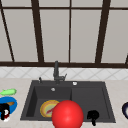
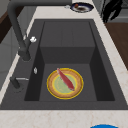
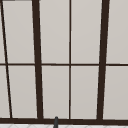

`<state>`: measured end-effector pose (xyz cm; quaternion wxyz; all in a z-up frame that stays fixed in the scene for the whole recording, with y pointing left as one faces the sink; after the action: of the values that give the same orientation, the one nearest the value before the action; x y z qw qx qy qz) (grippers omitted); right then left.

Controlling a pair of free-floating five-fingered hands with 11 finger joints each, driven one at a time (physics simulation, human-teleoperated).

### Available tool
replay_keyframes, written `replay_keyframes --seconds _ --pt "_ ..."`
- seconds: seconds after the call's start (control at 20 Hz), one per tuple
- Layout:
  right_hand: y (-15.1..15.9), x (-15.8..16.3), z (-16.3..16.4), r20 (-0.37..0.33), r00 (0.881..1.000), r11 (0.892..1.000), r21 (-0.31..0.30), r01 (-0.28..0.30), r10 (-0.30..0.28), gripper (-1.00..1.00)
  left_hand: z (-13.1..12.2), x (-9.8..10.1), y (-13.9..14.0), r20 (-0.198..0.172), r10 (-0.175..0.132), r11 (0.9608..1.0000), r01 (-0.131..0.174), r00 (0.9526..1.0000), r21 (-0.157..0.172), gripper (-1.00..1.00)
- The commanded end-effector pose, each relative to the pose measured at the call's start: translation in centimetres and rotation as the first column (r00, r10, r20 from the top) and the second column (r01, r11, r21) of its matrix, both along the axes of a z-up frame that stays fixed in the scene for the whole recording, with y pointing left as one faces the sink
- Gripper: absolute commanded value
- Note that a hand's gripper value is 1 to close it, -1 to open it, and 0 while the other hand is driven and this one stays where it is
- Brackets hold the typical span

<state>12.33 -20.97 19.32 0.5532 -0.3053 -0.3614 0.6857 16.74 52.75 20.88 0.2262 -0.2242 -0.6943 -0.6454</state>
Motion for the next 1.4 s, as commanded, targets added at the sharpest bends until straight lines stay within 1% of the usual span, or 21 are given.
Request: replay_keyframes --seconds 0.0,0.1,0.15,0.25,0.35,0.4,0.5,0.55,0.6,0.65,0.7,0.8,0.9,1.0,1.05,1.1,1.15,1.2,1.25,1.35 --pt "0.0 0.0 0.0 0.000 1.000 1.000 0.000 0.000 0.000 0.00 -2.0 0.4 0.3 0.001 0.027 0.9995 -0.027 0.9996 -0.016 1.00" --pt "0.0 0.0 0.0 0.000 1.000 1.000 0.000 0.000 0.000 0.00 -3.3 0.1 0.9 0.001 0.027 0.9996 -0.027 0.9996 -0.007 1.00" --pt "0.0 0.0 0.0 0.000 1.000 1.000 0.000 0.000 0.000 0.00 -3.8 -0.1 1.2 0.001 0.018 0.9998 -0.018 0.9998 -0.004 1.00" --pt "0.0 0.0 0.0 0.000 1.000 1.000 0.000 0.000 0.000 0.00 -4.8 0.1 1.6 -0.017 0.009 0.9999 -0.009 0.9998 -0.009 1.00" --pt "0.0 0.0 0.0 0.000 1.000 1.000 0.000 0.000 0.000 0.00 -5.7 1.1 1.8 -0.005 0.009 0.9997 -0.009 0.9999 -0.023 1.00" --pt "0.0 0.0 0.0 0.000 1.000 1.000 0.000 0.000 0.000 0.00 -6.1 1.3 1.8 -0.001 0.009 0.9994 -0.009 1.0000 -0.033 1.00" --pt "0.0 0.0 0.0 0.000 1.000 1.000 0.000 0.000 0.000 0.00 -7.0 2.0 1.9 0.001 0.008 0.9996 -0.008 1.0000 -0.028 1.00" --pt "0.0 0.0 0.0 0.000 1.000 1.000 0.000 0.000 0.000 0.00 -7.5 2.2 1.9 0.008 0.010 0.9996 -0.010 0.9999 -0.028 1.00" --pt "0.0 0.0 0.0 0.000 1.000 1.000 0.000 0.000 0.000 0.00 -7.7 2.5 1.8 0.016 0.001 0.9998 -0.001 0.9999 -0.021 1.00" --pt "0.0 0.0 0.0 0.000 1.000 1.000 0.000 0.000 0.000 0.00 -8.1 2.8 1.9 0.015 0.002 0.9998 -0.002 0.9999 -0.019 1.00" --pt "0.0 0.0 0.0 0.000 1.000 1.000 0.000 0.000 0.000 0.00 -7.8 2.9 2.0 0.011 0.001 0.9999 -0.001 0.9999 -0.016 1.00" --pt "0.0 0.0 0.0 0.000 1.000 1.000 0.000 0.000 0.000 0.00 -7.3 3.0 2.0 0.011 -0.004 0.9998 0.004 0.9999 -0.021 1.00" --pt "0.0 0.0 0.0 0.000 1.000 1.000 0.000 0.000 0.000 0.00 -7.6 3.1 2.1 0.012 -0.001 0.9994 0.001 0.9999 -0.034 1.00" --pt "0.0 0.0 0.0 0.000 1.000 1.000 0.000 0.000 0.000 0.00 -8.4 3.5 2.3 0.000 0.001 0.9988 -0.001 1.0000 -0.048 1.00" --pt "0.0 0.0 0.0 0.000 1.000 1.000 0.000 0.000 0.000 0.00 -8.4 3.3 2.2 0.016 0.000 0.9989 0.001 0.9999 -0.047 1.00" --pt "0.0 0.0 0.0 0.000 1.000 1.000 0.000 0.000 0.000 0.00 -7.6 2.9 2.2 0.049 -0.003 0.9989 0.006 0.9988 -0.046 1.00" --pt "0.0 0.0 0.0 0.000 1.000 1.000 0.000 0.000 0.000 0.00 -7.0 2.8 2.2 0.067 0.001 0.9984 0.002 0.9977 -0.057 1.00" --pt "0.0 0.0 0.0 0.000 1.000 1.000 0.000 0.000 0.000 0.00 -6.7 2.6 2.3 0.069 0.002 0.9985 0.002 0.9976 -0.055 1.00" --pt "0.0 0.0 0.0 0.000 1.000 1.000 0.000 0.000 0.000 0.00 -6.5 1.9 2.3 0.073 0.003 0.9977 0.002 0.9973 -0.068 1.00" --pt "0.0 0.0 0.0 0.000 1.000 1.000 0.000 0.000 0.000 0.00 -6.1 1.1 2.4 0.099 -0.003 0.9979 0.009 0.9951 -0.065 1.00"
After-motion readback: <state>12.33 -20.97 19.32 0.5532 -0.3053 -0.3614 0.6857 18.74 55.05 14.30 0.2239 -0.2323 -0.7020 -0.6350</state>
